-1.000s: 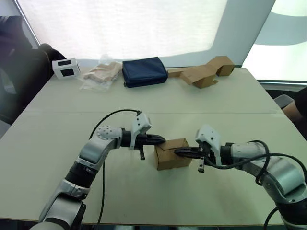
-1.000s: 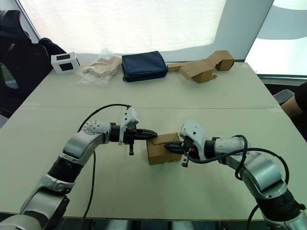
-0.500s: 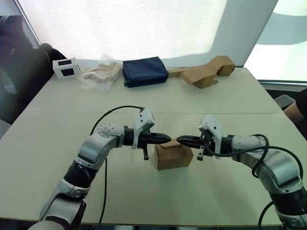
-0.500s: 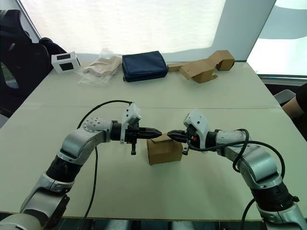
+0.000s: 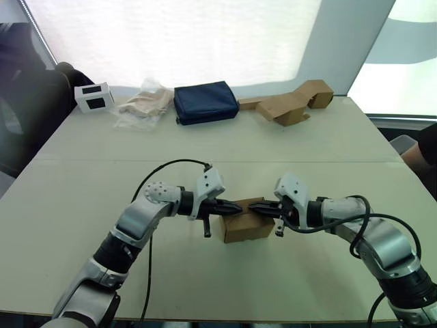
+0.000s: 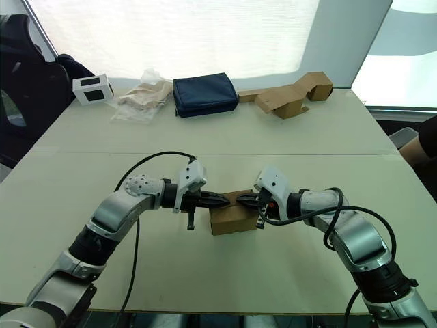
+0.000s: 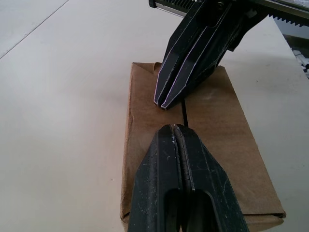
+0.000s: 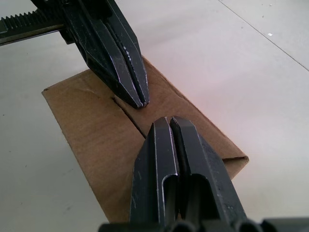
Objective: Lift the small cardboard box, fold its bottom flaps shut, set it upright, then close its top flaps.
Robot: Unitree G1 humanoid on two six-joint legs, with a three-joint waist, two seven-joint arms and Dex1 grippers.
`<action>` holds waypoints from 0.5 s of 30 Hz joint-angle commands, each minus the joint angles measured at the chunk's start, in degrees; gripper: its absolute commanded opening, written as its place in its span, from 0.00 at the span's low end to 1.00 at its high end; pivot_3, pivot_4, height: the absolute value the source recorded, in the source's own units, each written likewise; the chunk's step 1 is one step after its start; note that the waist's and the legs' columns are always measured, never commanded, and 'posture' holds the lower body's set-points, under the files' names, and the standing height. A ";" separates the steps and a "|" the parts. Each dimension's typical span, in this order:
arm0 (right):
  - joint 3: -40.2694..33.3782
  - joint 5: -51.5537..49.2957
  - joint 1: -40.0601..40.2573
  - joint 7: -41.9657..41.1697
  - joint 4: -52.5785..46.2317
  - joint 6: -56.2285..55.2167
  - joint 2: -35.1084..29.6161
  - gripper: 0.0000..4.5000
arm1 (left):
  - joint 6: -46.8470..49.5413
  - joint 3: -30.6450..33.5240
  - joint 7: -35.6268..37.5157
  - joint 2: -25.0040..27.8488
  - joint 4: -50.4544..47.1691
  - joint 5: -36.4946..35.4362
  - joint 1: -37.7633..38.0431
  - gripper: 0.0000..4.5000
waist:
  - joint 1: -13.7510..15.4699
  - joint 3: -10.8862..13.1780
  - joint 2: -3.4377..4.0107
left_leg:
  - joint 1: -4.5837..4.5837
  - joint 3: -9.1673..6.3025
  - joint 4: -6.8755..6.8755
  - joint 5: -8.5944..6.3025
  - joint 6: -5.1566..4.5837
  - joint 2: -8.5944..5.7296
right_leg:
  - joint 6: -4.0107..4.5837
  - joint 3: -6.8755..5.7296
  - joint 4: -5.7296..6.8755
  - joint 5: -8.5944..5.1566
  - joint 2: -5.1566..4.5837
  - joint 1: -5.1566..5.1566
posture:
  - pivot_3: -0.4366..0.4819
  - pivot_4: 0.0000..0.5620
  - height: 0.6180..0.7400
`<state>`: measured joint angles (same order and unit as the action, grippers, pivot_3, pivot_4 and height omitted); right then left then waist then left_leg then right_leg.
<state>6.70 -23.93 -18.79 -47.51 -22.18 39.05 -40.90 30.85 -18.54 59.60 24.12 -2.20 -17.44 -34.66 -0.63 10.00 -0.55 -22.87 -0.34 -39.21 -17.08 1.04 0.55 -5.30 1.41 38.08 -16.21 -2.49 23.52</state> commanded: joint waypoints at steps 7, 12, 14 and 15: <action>-17.83 -12.12 2.14 5.19 0.67 6.33 3.07 0.00 | 9.70 13.71 -2.23 4.79 -2.26 -9.08 0.43 0.00 | -0.07 0.01 0.01 | 0.01 0.00 0.08 -0.03 -0.05 0.02 | 0.00 0.00 -0.05 0.00 -0.01 0.01 | 0.48 0.27 1.00; -15.90 -9.03 6.88 5.65 1.23 4.35 1.83 0.00 | 10.29 11.70 -3.25 7.22 -6.55 -8.13 7.78 0.00 | -0.04 0.02 0.02 | -0.01 0.03 0.07 -0.05 -0.09 0.02 | 0.00 0.02 -0.08 0.00 -0.07 0.00 | 0.48 0.27 1.00; -15.83 -8.90 7.44 5.93 1.01 4.21 2.31 0.00 | 10.25 11.48 -4.09 6.96 -6.88 -8.07 9.21 0.00 | 0.01 0.02 0.02 | 0.01 0.03 0.05 -0.05 -0.08 0.01 | -0.01 0.01 -0.05 0.00 -0.07 -0.02 | 0.48 0.27 1.00; -15.99 -9.05 7.55 6.12 0.96 4.26 2.55 0.00 | 10.07 11.28 -4.51 6.88 -6.94 -7.88 9.83 0.00 | 0.01 0.02 0.02 | 0.05 0.03 0.05 -0.05 -0.08 0.01 | 0.00 0.01 -0.05 0.00 -0.07 -0.06 | 0.48 0.27 1.00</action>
<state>-8.20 -32.70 -11.03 -41.82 -19.56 44.50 -38.46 41.67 -7.74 55.91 30.97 -6.86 -25.40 -24.93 -0.63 10.02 -0.53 -22.78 -0.31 -39.16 -17.14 0.96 0.56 -5.30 1.41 38.02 -16.21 -2.55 23.43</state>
